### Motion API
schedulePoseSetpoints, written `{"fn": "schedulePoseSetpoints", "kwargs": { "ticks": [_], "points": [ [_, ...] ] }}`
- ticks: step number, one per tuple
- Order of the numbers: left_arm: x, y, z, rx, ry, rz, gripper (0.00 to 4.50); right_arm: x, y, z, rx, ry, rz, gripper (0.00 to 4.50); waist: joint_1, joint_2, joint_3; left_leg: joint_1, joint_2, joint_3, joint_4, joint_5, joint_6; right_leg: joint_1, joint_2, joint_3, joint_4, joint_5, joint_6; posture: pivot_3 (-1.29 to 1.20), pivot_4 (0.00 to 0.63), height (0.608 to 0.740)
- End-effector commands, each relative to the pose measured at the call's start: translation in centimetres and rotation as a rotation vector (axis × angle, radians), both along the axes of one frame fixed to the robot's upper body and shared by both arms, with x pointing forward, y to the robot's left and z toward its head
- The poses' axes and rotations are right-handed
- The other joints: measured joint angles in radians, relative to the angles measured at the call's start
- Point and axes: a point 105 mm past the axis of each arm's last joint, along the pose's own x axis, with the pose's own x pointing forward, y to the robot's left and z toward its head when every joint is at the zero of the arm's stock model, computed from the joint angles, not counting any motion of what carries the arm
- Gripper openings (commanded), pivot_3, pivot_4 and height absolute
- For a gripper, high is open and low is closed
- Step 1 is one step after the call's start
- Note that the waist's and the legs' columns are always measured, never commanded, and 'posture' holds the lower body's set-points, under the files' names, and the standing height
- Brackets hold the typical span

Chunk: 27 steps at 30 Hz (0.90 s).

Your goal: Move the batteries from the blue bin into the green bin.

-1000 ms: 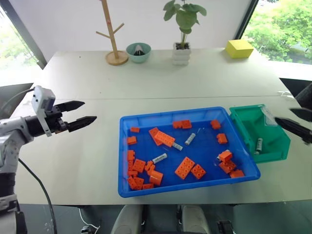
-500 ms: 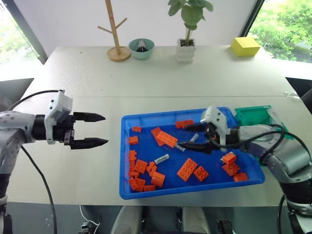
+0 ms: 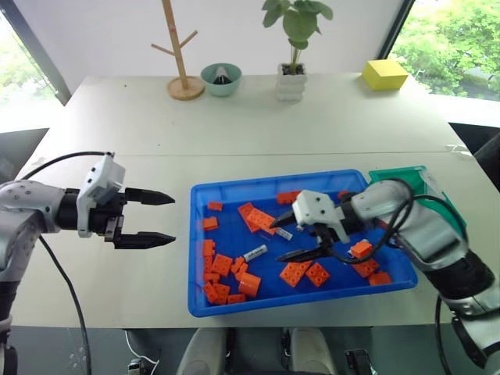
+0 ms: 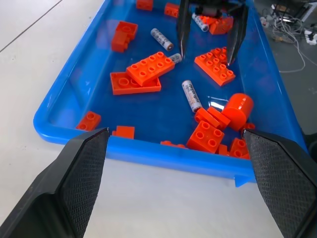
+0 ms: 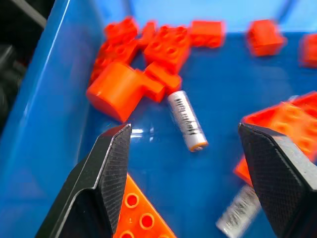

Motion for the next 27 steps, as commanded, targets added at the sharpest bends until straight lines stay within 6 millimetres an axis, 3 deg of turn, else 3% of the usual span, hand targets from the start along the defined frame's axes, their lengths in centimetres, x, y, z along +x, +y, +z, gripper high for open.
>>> {"fn": "schedulePoseSetpoints", "kwargs": {
  "ticks": [1, 9, 15, 18, 23, 24, 27],
  "points": [
    [-0.3, -0.3, 0.7, -0.005, -0.035, -0.012, 4.50, 0.7, 0.4, -0.2, -0.070, -0.099, 0.104, 3.50, 0.000, 0.000, 0.000, 0.000, 0.000, 0.000, 0.000, 0.000, 0.000, 0.000, 0.000, 0.000, 0.000, 0.000, 0.000, 0.00, 0.150, 0.702],
    [0.0, -0.3, 1.3, -0.020, -0.053, 0.008, 4.50, 1.5, 2.3, -1.2, -0.086, -0.116, 0.199, 3.50, -0.008, -0.001, 0.000, 0.000, 0.000, -0.001, 0.000, 0.001, -0.002, 0.000, 0.000, 0.000, 0.002, 0.000, 0.000, 0.00, 0.150, 0.702],
    [0.3, -0.2, 1.6, -0.028, -0.072, 0.023, 4.50, 1.0, 3.3, -2.1, -0.086, -0.090, 0.239, 3.50, -0.017, -0.001, 0.000, 0.000, 0.000, -0.001, 0.000, 0.002, -0.003, -0.001, 0.000, 0.000, 0.003, 0.000, 0.000, 0.00, 0.150, 0.702],
    [0.3, -0.2, 1.7, -0.032, -0.076, 0.026, 4.50, 0.9, 3.4, -2.5, -0.091, -0.078, 0.241, 2.75, -0.018, -0.001, 0.000, 0.000, 0.000, -0.001, 0.000, 0.002, -0.003, -0.001, 0.000, 0.000, 0.005, 0.000, 0.000, 0.00, 0.150, 0.702],
    [0.5, -0.2, 1.9, -0.038, -0.080, 0.030, 4.50, 0.7, 3.3, -2.3, -0.082, -0.071, 0.240, 0.32, -0.017, -0.001, 0.000, 0.000, 0.000, -0.001, 0.000, 0.002, -0.003, -0.002, 0.000, 0.000, 0.006, 0.000, 0.000, 0.00, 0.150, 0.702],
    [0.6, -0.2, 2.0, -0.039, -0.082, 0.030, 4.50, 0.7, 3.3, -2.2, -0.081, -0.071, 0.239, 0.08, -0.017, -0.001, 0.000, 0.001, 0.000, -0.001, 0.000, 0.002, -0.004, -0.002, 0.000, 0.000, 0.006, 0.000, 0.000, 0.00, 0.150, 0.702],
    [0.8, -0.3, 2.0, -0.045, -0.083, 0.028, 4.50, 0.4, 3.3, -1.9, -0.071, -0.073, 0.242, 0.08, -0.017, -0.001, 0.000, 0.001, -0.001, -0.001, 0.000, 0.003, -0.004, -0.002, 0.000, 0.000, 0.006, 0.000, 0.000, 0.00, 0.150, 0.702]
  ]
}}
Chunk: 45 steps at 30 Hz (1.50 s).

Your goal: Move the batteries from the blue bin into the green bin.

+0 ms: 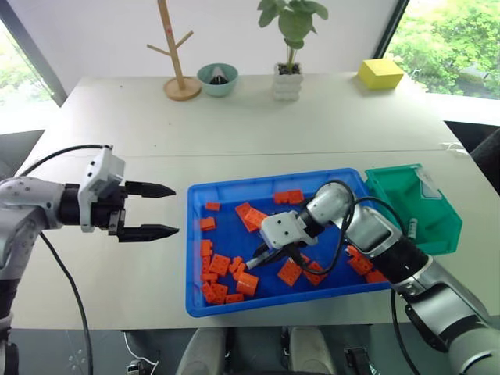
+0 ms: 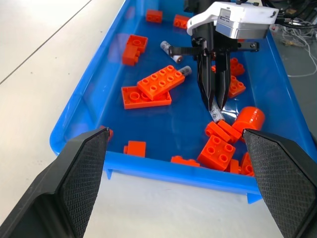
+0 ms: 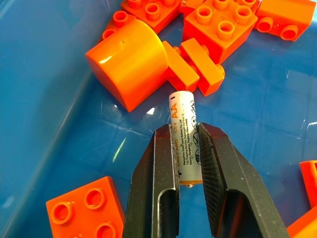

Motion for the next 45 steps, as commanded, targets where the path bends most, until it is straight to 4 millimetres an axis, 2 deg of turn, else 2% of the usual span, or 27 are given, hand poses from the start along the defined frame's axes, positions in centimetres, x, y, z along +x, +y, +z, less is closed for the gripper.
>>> {"fn": "schedulePoseSetpoints", "kwargs": {
  "ticks": [1, 4, 9, 10, 13, 16, 18, 21, 23, 26, 29, 32, 37, 38, 40, 42, 45],
  "points": [
    [0.1, -0.1, 1.1, -0.020, -0.043, -0.013, 4.50, -0.6, 0.3, 1.3, 0.045, -0.013, 0.019, 0.08, 0.000, 0.000, 0.000, 0.000, 0.000, 0.000, 0.000, 0.000, 0.000, 0.000, 0.000, 0.000, 0.000, 0.000, 0.000, 0.00, 0.150, 0.702],
    [0.0, -0.4, 0.9, -0.020, -0.036, -0.031, 4.50, -1.1, 0.9, 3.1, 0.105, 0.013, 0.002, 0.08, 0.000, 0.000, 0.000, 0.000, 0.000, 0.000, 0.000, 0.000, 0.000, 0.000, 0.000, 0.000, 0.001, 0.000, 0.000, 0.00, 0.150, 0.702],
    [0.3, -0.8, 1.0, -0.031, -0.041, -0.048, 4.50, 0.8, 0.3, 6.4, 0.192, -0.118, -0.157, 0.08, 0.001, 0.000, 0.000, 0.000, 0.000, 0.000, 0.001, 0.000, -0.001, -0.001, 0.000, 0.000, 0.003, 0.000, 0.000, 0.00, 0.150, 0.702],
    [0.3, -0.9, 1.1, -0.033, -0.042, -0.052, 4.50, 1.0, 0.0, 7.3, 0.232, -0.126, -0.196, 0.08, 0.002, 0.000, 0.000, 0.000, 0.000, 0.000, 0.001, 0.000, -0.001, -0.001, 0.000, 0.000, 0.003, 0.000, 0.000, 0.00, 0.150, 0.702],
    [0.2, -1.1, 1.1, -0.037, -0.039, -0.068, 4.50, 1.5, -2.6, 10.0, 0.342, -0.139, -0.371, 0.08, 0.007, 0.000, 0.000, 0.000, 0.000, 0.000, 0.001, 0.001, -0.001, -0.001, -0.001, 0.000, 0.004, 0.000, 0.000, 0.00, 0.150, 0.702],
    [-0.1, -1.5, 1.3, -0.056, -0.027, -0.090, 4.50, 1.5, -8.0, 11.1, 0.343, -0.186, -0.580, 0.08, 0.022, -0.001, 0.000, 0.000, -0.001, -0.001, 0.001, 0.000, -0.001, -0.001, -0.001, 0.000, 0.004, 0.000, 0.000, 0.00, 0.150, 0.702],
    [-0.1, -1.7, 1.3, -0.063, -0.023, -0.097, 4.50, 1.3, -10.7, 11.7, 0.334, -0.210, -0.683, 0.08, 0.027, -0.001, 0.000, 0.000, -0.001, 0.000, 0.001, 0.000, -0.001, -0.001, -0.001, 0.000, 0.003, 0.000, 0.000, 0.00, 0.150, 0.702],
    [-0.2, -2.1, 1.4, -0.089, -0.023, -0.112, 4.50, 1.6, -18.0, 13.2, 0.325, -0.288, -0.974, 0.08, 0.027, -0.001, 0.000, 0.000, -0.001, 0.000, 0.001, 0.000, -0.001, 0.000, -0.002, 0.000, 0.003, 0.000, 0.000, 0.00, 0.150, 0.702],
    [-0.2, -2.5, 1.5, -0.108, -0.025, -0.119, 4.50, 1.2, -21.5, 13.4, 0.317, -0.313, -1.115, 0.08, 0.027, -0.001, 0.000, 0.000, -0.001, 0.000, 0.001, 0.000, -0.001, 0.000, -0.002, 0.000, 0.003, 0.000, 0.000, 0.00, 0.150, 0.702],
    [-0.1, -2.8, 1.4, -0.118, -0.027, -0.124, 4.50, 0.3, -24.2, 12.5, 0.295, -0.308, -1.213, 0.08, 0.024, -0.001, 0.000, 0.000, 0.000, 0.000, 0.001, 0.000, 0.000, 0.001, -0.001, 0.000, 0.003, 0.000, 0.000, 0.00, 0.150, 0.702],
    [0.0, -3.1, 1.4, -0.122, -0.031, -0.128, 4.50, -0.2, -25.7, 10.9, 0.259, -0.305, -1.276, 0.08, 0.018, -0.001, 0.000, 0.002, 0.000, 0.001, 0.000, 0.000, 0.000, 0.001, -0.001, 0.001, 0.004, 0.000, -0.001, 0.00, 0.150, 0.702],
    [0.0, -3.2, 1.4, -0.121, -0.035, -0.134, 4.50, 0.1, -26.1, 10.1, 0.288, -0.282, -1.334, 1.52, 0.016, -0.001, 0.000, 0.002, 0.000, 0.002, 0.001, 0.000, 0.000, 0.001, -0.002, 0.002, 0.005, 0.000, 0.000, 0.00, 0.150, 0.702],
    [0.4, -3.3, 1.7, -0.117, -0.044, -0.134, 4.50, 1.0, -25.9, 9.8, 0.288, -0.319, -1.349, 4.17, 0.024, -0.001, 0.000, 0.003, 0.000, 0.003, 0.002, 0.000, 0.000, 0.001, -0.001, 0.003, 0.005, 0.000, -0.001, 0.00, 0.150, 0.702],
    [0.4, -3.2, 1.8, -0.117, -0.045, -0.133, 4.50, 1.3, -25.7, 10.1, 0.306, -0.315, -1.348, 4.43, 0.025, -0.001, 0.000, 0.003, 0.000, 0.003, 0.002, 0.000, 0.000, 0.001, -0.001, 0.003, 0.005, 0.000, -0.001, 0.00, 0.150, 0.702],
    [0.4, -3.2, 1.9, -0.115, -0.044, -0.132, 4.50, 1.7, -24.6, 10.8, 0.350, -0.303, -1.322, 4.43, 0.024, -0.001, 0.000, 0.002, 0.000, 0.003, 0.002, 0.000, 0.000, 0.001, -0.002, 0.003, 0.005, 0.000, -0.001, 0.00, 0.150, 0.702],
    [0.3, -3.1, 1.8, -0.111, -0.042, -0.132, 4.50, 2.3, -22.2, 11.8, 0.431, -0.260, -1.269, 4.43, 0.020, -0.001, 0.000, 0.002, 0.000, 0.003, 0.002, 0.000, 0.000, 0.001, -0.001, 0.003, 0.005, 0.000, -0.001, 0.00, 0.150, 0.702],
    [0.2, -3.0, 1.6, -0.105, -0.042, -0.129, 4.50, 3.1, -16.8, 12.5, 0.538, -0.141, -1.173, 4.43, 0.012, -0.001, 0.000, 0.003, 0.001, 0.002, 0.002, 0.000, 0.000, 0.001, -0.001, 0.003, 0.005, 0.000, -0.001, 0.00, 0.150, 0.702]
  ]
}}
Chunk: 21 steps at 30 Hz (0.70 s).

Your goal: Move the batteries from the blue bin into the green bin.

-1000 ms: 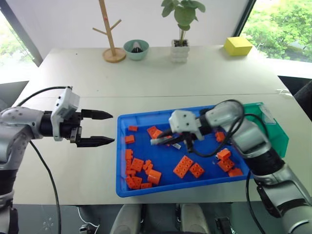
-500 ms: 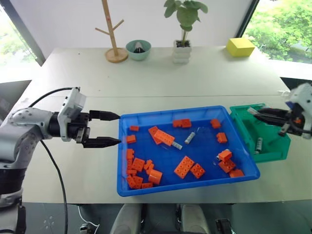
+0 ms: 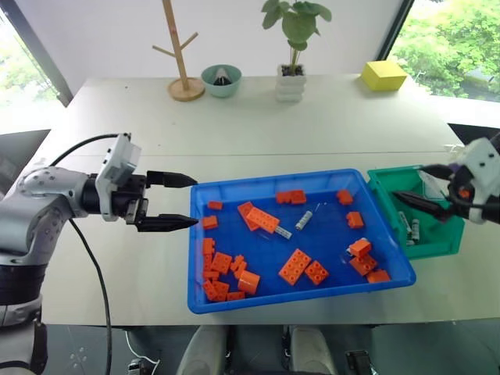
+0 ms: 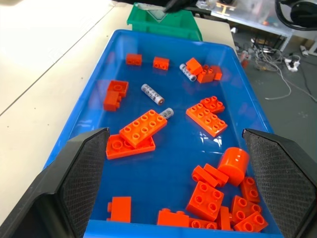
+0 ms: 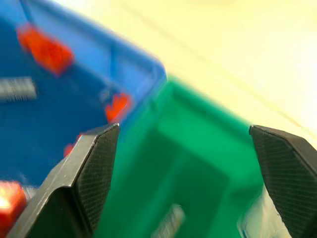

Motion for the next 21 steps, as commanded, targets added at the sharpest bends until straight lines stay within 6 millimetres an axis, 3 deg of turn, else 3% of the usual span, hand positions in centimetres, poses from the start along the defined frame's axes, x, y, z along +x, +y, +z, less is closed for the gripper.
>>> {"fn": "schedulePoseSetpoints", "kwargs": {
  "ticks": [1, 6, 10, 14, 21],
  "points": [
    [-0.2, 0.0, 0.5, 0.013, -0.032, -0.005, 4.50, 0.2, 6.3, 0.9, 0.099, 0.010, 0.149, 4.43, -0.006, 0.000, 0.000, 0.000, 0.000, -0.001, 0.000, 0.000, 0.000, 0.000, 0.000, 0.000, 0.000, 0.000, 0.000, 0.00, 0.150, 0.702],
    [-0.1, 0.0, 0.3, 0.016, -0.036, 0.003, 4.50, 0.8, 12.8, -2.6, 0.133, 0.127, 0.223, 4.43, -0.005, 0.000, 0.000, -0.001, -0.001, -0.002, 0.000, 0.000, 0.000, -0.001, -0.001, 0.000, 0.000, 0.000, 0.000, 0.00, 0.150, 0.702],
    [-0.1, 0.1, 0.3, 0.015, -0.039, 0.011, 4.50, 0.5, 16.1, -5.2, 0.162, 0.203, 0.261, 4.43, -0.004, -0.001, 0.000, -0.002, -0.002, -0.002, 0.000, 0.000, 0.000, -0.001, -0.001, 0.000, 0.000, 0.000, 0.000, 0.00, 0.150, 0.702],
    [0.0, 0.3, 0.4, 0.015, -0.041, 0.021, 4.50, -0.5, 17.7, -7.4, 0.101, 0.261, 0.312, 4.43, -0.005, -0.001, 0.000, -0.002, -0.002, -0.002, 0.000, 0.000, 0.000, -0.001, 0.000, -0.001, 0.001, 0.000, 0.000, 0.00, 0.150, 0.702],
    [0.1, 0.4, 0.5, 0.016, -0.046, 0.026, 4.50, -0.5, 18.9, -9.2, 0.091, 0.317, 0.333, 4.43, -0.016, -0.001, 0.000, -0.001, -0.002, -0.002, 0.000, 0.000, 0.000, -0.001, 0.000, -0.001, 0.002, 0.000, 0.000, 0.00, 0.150, 0.702]
  ]
}}
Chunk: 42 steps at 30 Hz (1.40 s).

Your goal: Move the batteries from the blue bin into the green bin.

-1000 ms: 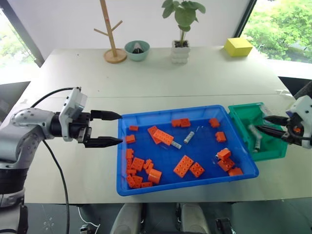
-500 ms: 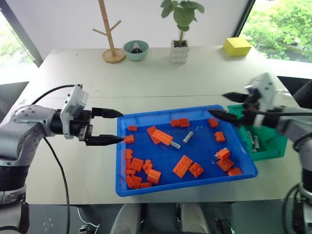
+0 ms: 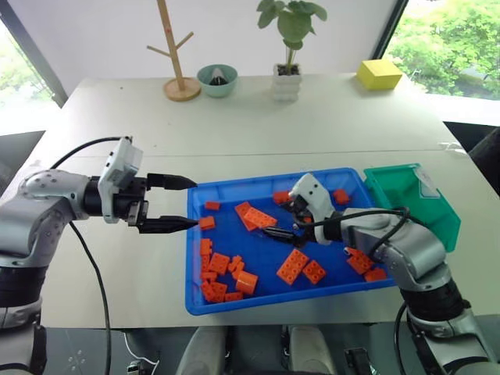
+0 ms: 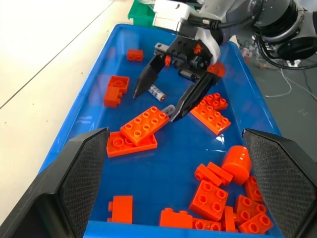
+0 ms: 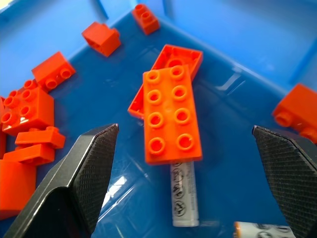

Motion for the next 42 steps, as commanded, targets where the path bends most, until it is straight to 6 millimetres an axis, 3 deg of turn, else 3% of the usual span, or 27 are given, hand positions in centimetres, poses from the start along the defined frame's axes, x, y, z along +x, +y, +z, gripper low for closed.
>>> {"fn": "schedulePoseSetpoints", "kwargs": {
  "ticks": [1, 8, 11, 15, 16, 23, 32, 35, 41, 42],
  "points": [
    [-0.1, 0.3, 0.9, 0.006, -0.050, 0.005, 4.50, 0.2, 0.7, 0.0, 0.004, -0.021, 0.019, 4.43, 0.000, 0.000, 0.000, 0.000, 0.000, 0.000, 0.000, 0.000, 0.000, 0.000, 0.000, 0.000, 0.000, 0.000, 0.000, 0.00, 0.150, 0.702],
    [0.1, 0.4, 0.9, 0.004, -0.054, 0.005, 4.50, 0.8, 0.9, -0.7, -0.027, -0.049, 0.013, 4.43, 0.001, 0.000, 0.000, 0.000, 0.000, 0.000, 0.000, 0.000, 0.000, 0.000, 0.000, 0.000, 0.000, 0.000, 0.000, 0.00, 0.150, 0.702],
    [0.2, 0.3, 1.0, 0.004, -0.055, 0.003, 4.50, 1.1, 1.0, -0.1, -0.013, -0.071, 0.012, 3.56, 0.002, 0.000, 0.000, 0.000, 0.000, 0.000, 0.000, 0.000, 0.000, 0.000, 0.000, 0.000, 0.000, 0.000, 0.000, 0.00, 0.150, 0.702],
    [0.3, 0.3, 0.9, 0.003, -0.056, 0.003, 4.50, 0.8, 1.7, 0.8, 0.036, -0.067, 0.035, 1.49, 0.001, 0.000, 0.000, 0.000, 0.000, 0.000, 0.000, 0.000, 0.000, 0.000, 0.000, 0.000, 0.000, 0.000, 0.000, 0.00, 0.150, 0.702],
    [0.4, 0.3, 0.9, 0.003, -0.056, 0.003, 4.50, 0.6, 1.9, 0.8, 0.047, -0.060, 0.046, 1.17, 0.001, 0.000, 0.000, 0.000, 0.000, 0.000, 0.000, 0.000, 0.000, 0.000, 0.000, 0.000, 0.000, 0.000, 0.000, 0.00, 0.150, 0.702],
    [0.4, 0.4, 0.9, 0.002, -0.057, 0.004, 4.50, -1.2, 3.0, 1.0, 0.044, -0.096, 0.210, 1.17, 0.001, 0.000, 0.000, 0.000, 0.000, 0.000, 0.000, 0.000, 0.000, 0.000, 0.000, 0.000, 0.001, 0.000, 0.000, 0.00, 0.150, 0.702],
    [0.4, 0.5, 1.1, 0.014, -0.060, -0.001, 4.50, -5.6, 1.2, 0.9, 0.050, 0.000, 0.529, 1.17, 0.002, 0.000, 0.000, 0.001, 0.000, 0.000, 0.000, 0.000, 0.000, 0.001, 0.000, 0.000, 0.000, 0.000, 0.000, 0.00, 0.150, 0.702],
    [0.4, 0.6, 1.1, 0.018, -0.062, -0.002, 4.50, -6.1, 0.8, -0.1, 0.020, 0.067, 0.533, 1.17, 0.000, -0.001, 0.000, 0.001, 0.000, 0.000, 0.000, 0.000, 0.000, 0.001, 0.000, 0.000, 0.000, 0.000, 0.000, 0.00, 0.150, 0.702],
    [0.5, 0.6, 1.3, 0.019, -0.067, -0.003, 4.50, -4.9, 0.9, -0.5, -0.001, 0.024, 0.455, 4.09, 0.004, -0.001, 0.000, 0.001, 0.000, 0.000, 0.000, 0.000, 0.000, 0.001, 0.000, 0.000, 0.000, 0.000, 0.000, 0.00, 0.150, 0.702],
    [0.6, 0.6, 1.3, 0.020, -0.068, -0.004, 4.50, -4.8, 0.9, -0.1, 0.007, 0.016, 0.449, 4.35, 0.004, -0.001, 0.000, 0.001, 0.000, 0.000, 0.000, 0.000, 0.000, 0.001, 0.000, 0.000, 0.000, 0.000, 0.000, 0.00, 0.150, 0.702]
  ]
}}
